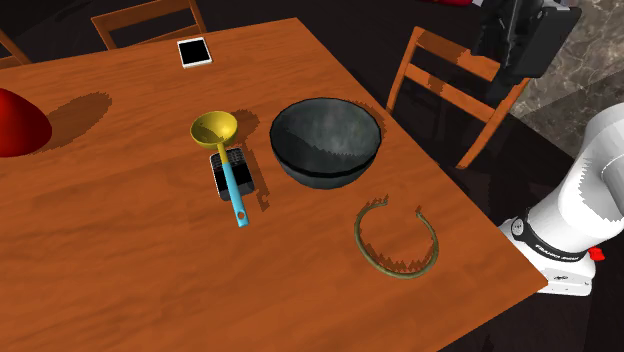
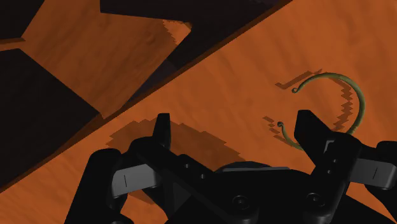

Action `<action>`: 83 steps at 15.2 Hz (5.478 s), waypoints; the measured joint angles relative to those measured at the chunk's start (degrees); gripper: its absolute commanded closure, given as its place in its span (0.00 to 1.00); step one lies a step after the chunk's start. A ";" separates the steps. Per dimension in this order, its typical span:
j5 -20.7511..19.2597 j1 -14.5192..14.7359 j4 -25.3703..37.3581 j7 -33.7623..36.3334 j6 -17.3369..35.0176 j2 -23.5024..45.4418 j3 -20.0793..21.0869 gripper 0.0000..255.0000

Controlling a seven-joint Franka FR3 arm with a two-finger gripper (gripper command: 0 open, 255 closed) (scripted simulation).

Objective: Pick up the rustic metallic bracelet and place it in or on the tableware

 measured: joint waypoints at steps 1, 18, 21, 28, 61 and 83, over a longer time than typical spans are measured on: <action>0.00 0.00 0.00 0.00 0.00 0.00 0.00 0.00; 12.63 1.74 -7.72 27.29 21.92 10.72 19.46 0.00; 13.29 1.27 -6.29 33.04 26.64 15.93 23.89 0.00; 13.41 0.87 -8.44 35.82 32.91 19.65 26.52 0.00; 13.05 0.75 -2.45 35.23 24.46 17.08 24.57 1.00; 10.04 -1.37 13.53 33.74 10.65 19.61 21.29 1.00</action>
